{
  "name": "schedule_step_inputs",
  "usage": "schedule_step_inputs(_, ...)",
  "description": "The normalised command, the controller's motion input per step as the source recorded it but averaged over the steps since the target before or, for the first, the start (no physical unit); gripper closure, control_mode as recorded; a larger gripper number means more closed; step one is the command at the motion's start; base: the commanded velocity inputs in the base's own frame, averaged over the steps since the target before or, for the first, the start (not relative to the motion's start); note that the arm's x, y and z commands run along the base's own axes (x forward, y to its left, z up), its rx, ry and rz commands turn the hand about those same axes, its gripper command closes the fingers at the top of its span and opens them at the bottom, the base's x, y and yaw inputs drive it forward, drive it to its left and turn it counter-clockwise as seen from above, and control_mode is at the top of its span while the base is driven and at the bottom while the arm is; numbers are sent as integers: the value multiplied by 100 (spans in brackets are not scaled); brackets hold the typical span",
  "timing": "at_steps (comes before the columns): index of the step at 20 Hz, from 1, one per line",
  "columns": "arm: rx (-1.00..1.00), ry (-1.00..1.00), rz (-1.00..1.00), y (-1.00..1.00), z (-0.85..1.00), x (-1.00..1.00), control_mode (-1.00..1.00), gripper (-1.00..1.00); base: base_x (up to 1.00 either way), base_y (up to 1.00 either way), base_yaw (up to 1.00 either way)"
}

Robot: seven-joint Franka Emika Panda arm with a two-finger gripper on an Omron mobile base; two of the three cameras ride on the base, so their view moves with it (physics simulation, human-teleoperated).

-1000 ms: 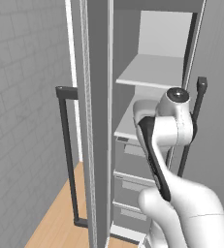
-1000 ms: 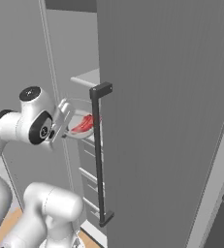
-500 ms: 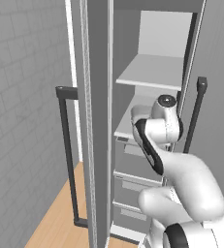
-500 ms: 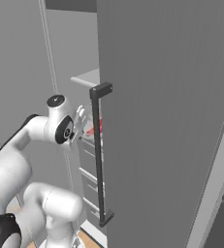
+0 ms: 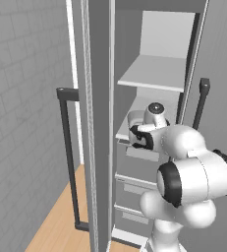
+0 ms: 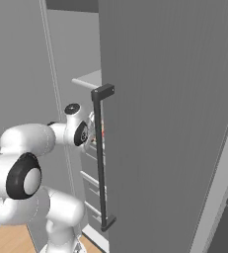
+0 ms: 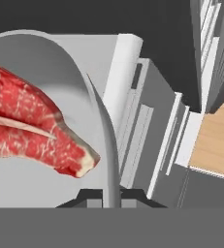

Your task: Take the meat container that has the steak and place it on the second highest rack of the freezer. Then take the vegetable container that has the mushrooms and place it on the highest rack of the freezer.

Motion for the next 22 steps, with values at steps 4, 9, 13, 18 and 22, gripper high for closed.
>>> schedule_step_inputs(4, 0, 0, 0, -23, -2, 70, -100, 100, 0, 0, 0)
schedule_step_inputs(9, 0, 0, 0, -16, -19, 69, -100, 100, 0, 0, 0)
schedule_step_inputs(13, 0, 0, -1, -11, -26, 74, -100, 100, 0, 0, 0)
schedule_step_inputs(18, 0, 0, -3, -4, -25, 74, -100, 100, 0, 0, 0)
schedule_step_inputs(22, 0, -1, -6, 0, -13, 60, -100, -100, 0, 0, 0)
